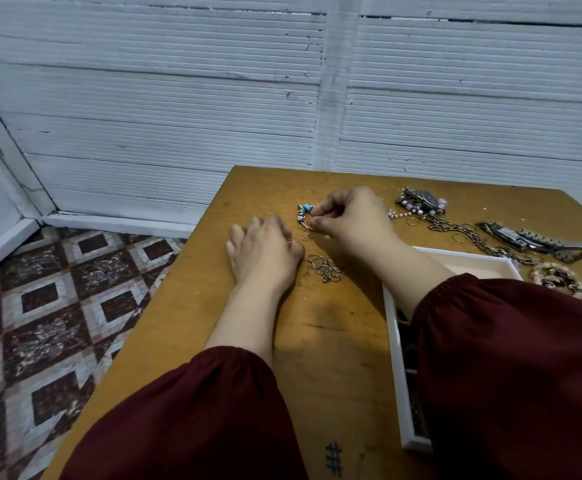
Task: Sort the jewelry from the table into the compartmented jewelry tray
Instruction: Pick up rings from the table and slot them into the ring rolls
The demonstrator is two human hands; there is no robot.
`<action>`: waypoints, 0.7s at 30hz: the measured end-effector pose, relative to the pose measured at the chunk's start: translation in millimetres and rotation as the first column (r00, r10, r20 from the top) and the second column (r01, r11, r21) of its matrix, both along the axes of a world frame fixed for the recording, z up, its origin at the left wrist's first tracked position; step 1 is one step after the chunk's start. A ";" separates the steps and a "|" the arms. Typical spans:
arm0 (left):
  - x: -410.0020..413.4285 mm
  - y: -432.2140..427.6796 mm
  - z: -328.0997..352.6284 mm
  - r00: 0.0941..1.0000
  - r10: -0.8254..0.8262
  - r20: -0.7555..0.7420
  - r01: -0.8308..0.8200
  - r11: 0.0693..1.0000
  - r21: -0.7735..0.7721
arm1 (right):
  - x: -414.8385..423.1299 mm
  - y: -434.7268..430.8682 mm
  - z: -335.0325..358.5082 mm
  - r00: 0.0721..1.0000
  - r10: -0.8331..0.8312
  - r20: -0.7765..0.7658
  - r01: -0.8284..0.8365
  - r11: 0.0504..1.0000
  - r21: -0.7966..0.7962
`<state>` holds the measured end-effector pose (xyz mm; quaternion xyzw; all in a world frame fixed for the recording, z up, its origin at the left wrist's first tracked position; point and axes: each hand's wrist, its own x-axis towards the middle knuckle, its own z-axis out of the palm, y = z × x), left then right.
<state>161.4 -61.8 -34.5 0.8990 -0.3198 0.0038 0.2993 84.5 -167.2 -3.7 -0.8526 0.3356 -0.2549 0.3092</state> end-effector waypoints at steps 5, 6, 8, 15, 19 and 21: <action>0.8 0.2 -0.3 0.999 0.044 0.013 -0.045 0.998 0.047 | -1.0 0.0 0.8 1.000 0.002 -0.005 -0.002 1.000 -0.006; 0.9 -0.2 -0.3 0.999 0.049 0.009 -0.049 0.997 0.056 | -0.9 -0.2 0.5 1.000 0.004 -0.003 -0.004 1.000 -0.001; 0.5 -1.3 0.4 0.998 0.059 -0.016 -0.058 0.996 0.065 | -0.6 -0.6 -0.4 1.000 0.007 0.000 -0.007 1.000 0.005; 1.9 -0.8 1.4 0.997 0.027 -0.067 -0.022 0.997 0.071 | -1.7 -1.9 -2.9 1.000 0.016 0.007 -0.017 1.000 0.026; 2.8 0.0 -2.2 0.998 -0.040 -0.040 0.038 0.998 -0.043 | -2.9 -2.6 -2.4 0.999 0.020 0.032 -0.021 0.999 0.041; 2.4 0.8 -3.3 0.997 -0.070 -0.022 0.068 0.992 -0.106 | -5.3 -3.1 -0.8 0.999 0.019 0.049 -0.021 0.998 0.054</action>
